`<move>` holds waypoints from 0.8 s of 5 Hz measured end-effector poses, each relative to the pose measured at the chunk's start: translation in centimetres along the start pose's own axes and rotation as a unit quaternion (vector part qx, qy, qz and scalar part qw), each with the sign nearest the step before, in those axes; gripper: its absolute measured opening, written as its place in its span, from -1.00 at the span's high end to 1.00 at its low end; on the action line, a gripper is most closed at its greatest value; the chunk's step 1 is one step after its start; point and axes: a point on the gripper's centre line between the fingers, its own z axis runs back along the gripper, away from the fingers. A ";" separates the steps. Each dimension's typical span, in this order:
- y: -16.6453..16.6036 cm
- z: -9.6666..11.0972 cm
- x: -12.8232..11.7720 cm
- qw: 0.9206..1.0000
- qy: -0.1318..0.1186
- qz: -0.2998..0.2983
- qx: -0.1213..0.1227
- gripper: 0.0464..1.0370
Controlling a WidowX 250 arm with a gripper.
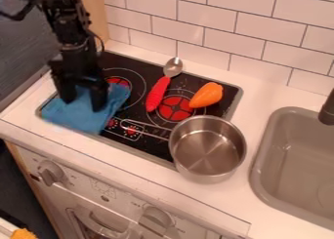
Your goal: Move the blue cloth in the top left side of the burner
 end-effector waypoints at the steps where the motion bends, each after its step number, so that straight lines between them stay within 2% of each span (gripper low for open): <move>1: 0.8 0.0 3.4 1.000 -0.019 0.004 0.003 -0.93; 2: -0.8 -0.1 7.5 0.999 -0.040 -0.025 -0.012 -0.93; 3: -2.2 -0.2 9.6 0.998 -0.047 -0.046 -0.020 -0.93; 4: -2.7 -0.2 10.5 0.997 -0.051 -0.060 -0.020 -0.93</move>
